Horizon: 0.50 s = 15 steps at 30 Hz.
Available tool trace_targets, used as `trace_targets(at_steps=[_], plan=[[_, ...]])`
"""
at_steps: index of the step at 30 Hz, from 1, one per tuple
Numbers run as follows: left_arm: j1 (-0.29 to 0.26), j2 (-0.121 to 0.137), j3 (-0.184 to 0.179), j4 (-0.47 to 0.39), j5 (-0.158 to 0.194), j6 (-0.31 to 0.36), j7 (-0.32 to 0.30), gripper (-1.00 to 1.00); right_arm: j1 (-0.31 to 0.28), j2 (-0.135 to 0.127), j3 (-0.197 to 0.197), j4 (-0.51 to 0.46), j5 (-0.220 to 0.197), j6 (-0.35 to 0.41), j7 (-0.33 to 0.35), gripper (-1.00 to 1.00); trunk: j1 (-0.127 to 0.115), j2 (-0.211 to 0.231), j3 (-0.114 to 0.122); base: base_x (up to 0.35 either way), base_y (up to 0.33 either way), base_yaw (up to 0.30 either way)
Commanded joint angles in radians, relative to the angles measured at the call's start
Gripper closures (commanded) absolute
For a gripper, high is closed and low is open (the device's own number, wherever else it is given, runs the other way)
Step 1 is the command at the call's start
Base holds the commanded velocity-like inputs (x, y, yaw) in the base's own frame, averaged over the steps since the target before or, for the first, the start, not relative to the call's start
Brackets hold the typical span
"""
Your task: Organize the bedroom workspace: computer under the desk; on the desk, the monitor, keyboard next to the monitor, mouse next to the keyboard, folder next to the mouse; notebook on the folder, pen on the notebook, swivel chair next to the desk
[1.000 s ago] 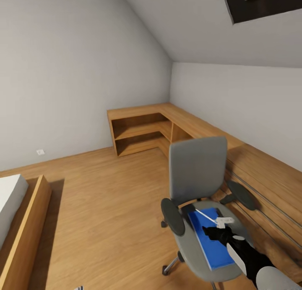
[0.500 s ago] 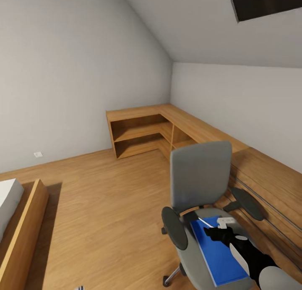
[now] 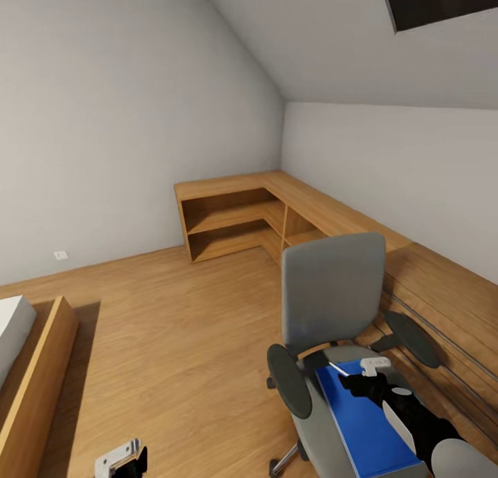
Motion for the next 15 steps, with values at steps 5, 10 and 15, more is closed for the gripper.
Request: trace_targets(at_steps=[5, 10, 15], plan=[[0.000, -0.006, -0.005, -0.132, 0.017, 0.188, 0.015, -1.00, 0.000, -0.020, 0.003, -0.005, -0.011, 0.017, -0.003, -1.00, 0.019, -0.036, -0.017, 0.000, 0.000, 0.000], [-0.001, -0.058, -0.006, -0.326, 0.028, 0.402, 0.058, -1.00, 0.000, -0.031, 0.002, -0.021, -0.013, 0.057, -0.007, -1.00, 0.039, -0.071, -0.032, 0.000, 0.000, 0.000], [-0.036, -0.197, -0.010, -0.434, 0.042, 0.530, 0.246, -1.00, 0.000, -0.034, 0.001, -0.055, -0.014, 0.077, -0.006, -1.00, 0.058, -0.106, -0.048, 0.000, 0.000, 0.000]])
